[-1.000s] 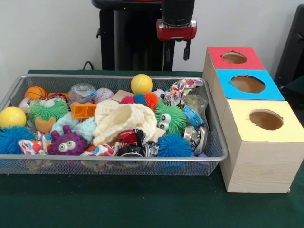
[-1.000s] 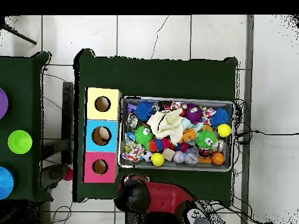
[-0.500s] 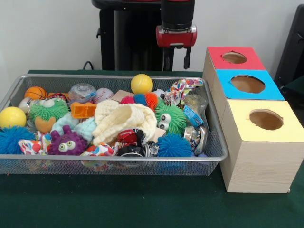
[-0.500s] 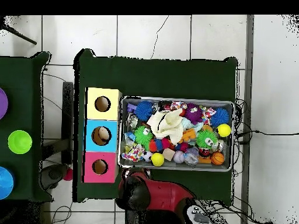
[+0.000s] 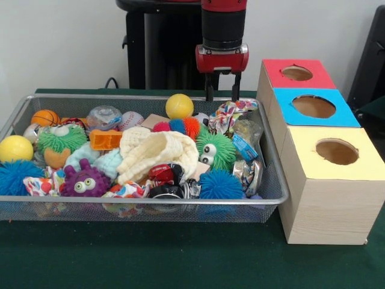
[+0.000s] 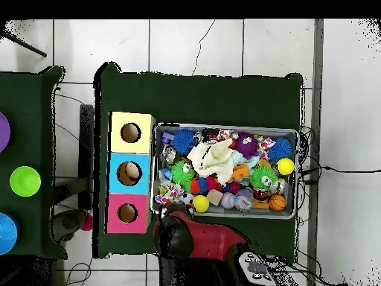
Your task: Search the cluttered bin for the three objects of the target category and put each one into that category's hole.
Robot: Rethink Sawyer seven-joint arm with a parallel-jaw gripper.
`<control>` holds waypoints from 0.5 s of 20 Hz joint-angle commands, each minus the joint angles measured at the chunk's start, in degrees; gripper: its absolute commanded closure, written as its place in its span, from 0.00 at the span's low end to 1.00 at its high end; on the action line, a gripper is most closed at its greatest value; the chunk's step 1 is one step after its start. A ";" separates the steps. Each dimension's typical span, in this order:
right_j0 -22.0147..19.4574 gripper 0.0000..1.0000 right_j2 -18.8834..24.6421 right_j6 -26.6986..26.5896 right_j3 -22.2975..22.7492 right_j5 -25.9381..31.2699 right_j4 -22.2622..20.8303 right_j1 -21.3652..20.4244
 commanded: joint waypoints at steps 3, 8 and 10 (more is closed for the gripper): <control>-1.29 0.00 4.71 10.92 -9.45 -6.71 1.89 5.64; -1.15 0.00 4.68 12.17 -10.19 -10.70 1.82 8.79; -1.07 0.00 4.57 12.87 -10.28 -12.46 2.03 10.39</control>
